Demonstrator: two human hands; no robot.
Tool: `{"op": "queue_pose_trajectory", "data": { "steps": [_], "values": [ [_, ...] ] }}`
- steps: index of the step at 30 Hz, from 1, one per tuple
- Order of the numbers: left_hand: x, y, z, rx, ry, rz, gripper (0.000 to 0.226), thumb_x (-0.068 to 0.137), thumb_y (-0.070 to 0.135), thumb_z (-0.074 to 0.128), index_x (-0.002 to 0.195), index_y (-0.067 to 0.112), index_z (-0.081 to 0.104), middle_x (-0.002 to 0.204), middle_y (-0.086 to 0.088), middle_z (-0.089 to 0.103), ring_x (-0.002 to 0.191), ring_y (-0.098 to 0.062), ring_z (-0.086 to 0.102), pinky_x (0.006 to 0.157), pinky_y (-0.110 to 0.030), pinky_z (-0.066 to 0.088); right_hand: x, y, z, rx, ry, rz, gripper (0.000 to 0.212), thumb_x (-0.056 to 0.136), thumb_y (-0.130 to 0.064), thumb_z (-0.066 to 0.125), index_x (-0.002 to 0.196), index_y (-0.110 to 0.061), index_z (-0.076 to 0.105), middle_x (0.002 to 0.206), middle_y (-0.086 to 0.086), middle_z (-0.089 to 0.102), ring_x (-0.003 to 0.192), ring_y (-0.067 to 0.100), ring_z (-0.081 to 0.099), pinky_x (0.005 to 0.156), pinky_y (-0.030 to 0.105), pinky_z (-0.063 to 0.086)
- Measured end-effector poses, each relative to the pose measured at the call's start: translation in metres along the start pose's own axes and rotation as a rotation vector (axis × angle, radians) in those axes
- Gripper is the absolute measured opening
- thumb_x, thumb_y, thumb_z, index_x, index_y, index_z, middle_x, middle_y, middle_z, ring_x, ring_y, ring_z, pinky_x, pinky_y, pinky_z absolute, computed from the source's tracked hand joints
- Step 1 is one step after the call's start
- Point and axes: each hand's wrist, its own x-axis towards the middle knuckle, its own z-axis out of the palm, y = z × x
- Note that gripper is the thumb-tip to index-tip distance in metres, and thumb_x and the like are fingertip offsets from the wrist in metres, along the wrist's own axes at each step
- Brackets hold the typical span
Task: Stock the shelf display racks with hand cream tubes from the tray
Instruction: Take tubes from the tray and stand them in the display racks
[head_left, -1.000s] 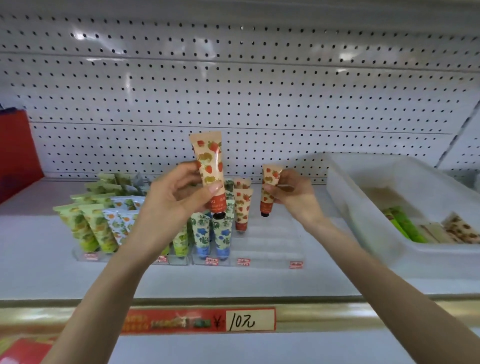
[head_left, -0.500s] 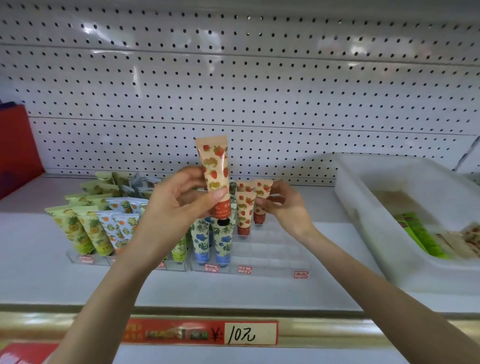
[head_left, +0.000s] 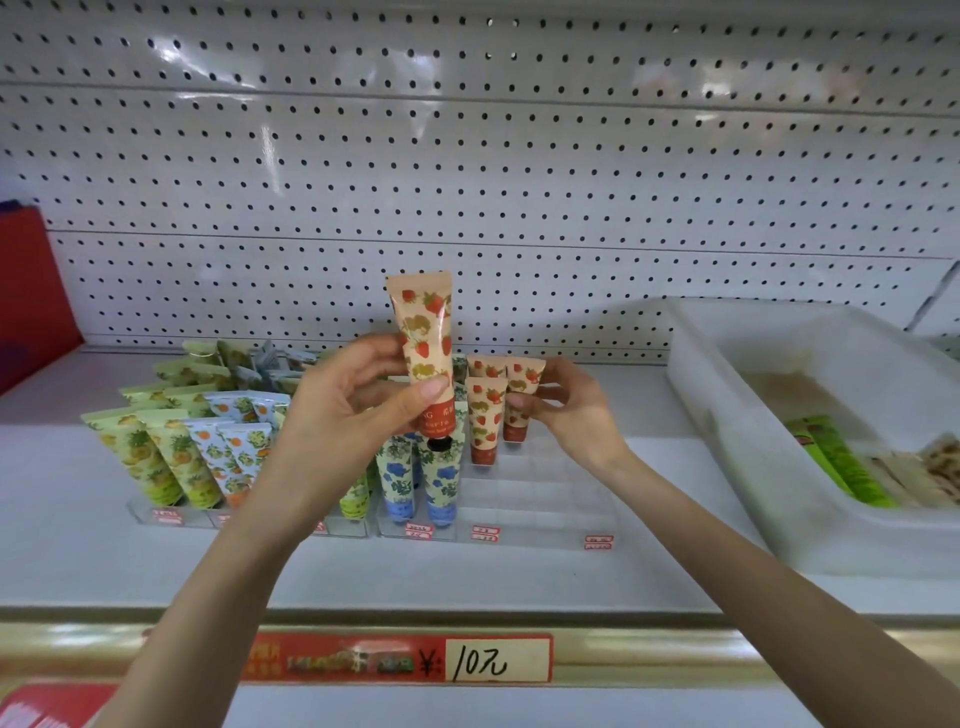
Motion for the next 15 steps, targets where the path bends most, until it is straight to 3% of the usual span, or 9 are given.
{"op": "queue_pose_trajectory", "data": {
  "steps": [7, 12, 15],
  "values": [
    [-0.003, 0.006, 0.005, -0.010, -0.027, 0.019, 0.030, 0.066, 0.029, 0.067, 0.095, 0.026, 0.063, 0.093, 0.014, 0.071, 0.083, -0.008, 0.069, 0.064, -0.020, 0.055, -0.003, -0.013, -0.018, -0.009, 0.007, -0.043, 0.025, 0.080, -0.019, 0.072, 0.100, -0.015, 0.058, 0.096, -0.003, 0.064, 0.094, 0.010, 0.061, 0.079, 0.009, 0.047],
    [-0.003, 0.010, 0.010, 0.034, -0.058, 0.034, 0.030, 0.067, 0.032, 0.067, 0.096, 0.029, 0.065, 0.095, 0.015, 0.071, 0.084, -0.008, 0.068, 0.067, -0.019, 0.054, -0.012, -0.050, -0.030, 0.078, 0.075, -0.124, 0.008, 0.090, -0.026, 0.060, 0.095, -0.021, 0.062, 0.094, -0.008, 0.065, 0.093, 0.008, 0.061, 0.091, 0.030, 0.051],
    [-0.004, 0.010, 0.014, 0.096, -0.074, 0.061, 0.030, 0.069, 0.035, 0.066, 0.099, 0.033, 0.066, 0.096, 0.016, 0.071, 0.086, -0.007, 0.067, 0.075, -0.023, 0.055, -0.029, -0.086, -0.030, 0.207, -0.020, -0.169, 0.012, 0.094, -0.024, 0.050, 0.090, -0.021, 0.062, 0.092, -0.010, 0.067, 0.091, 0.000, 0.063, 0.084, 0.022, 0.053]
  ]
}}
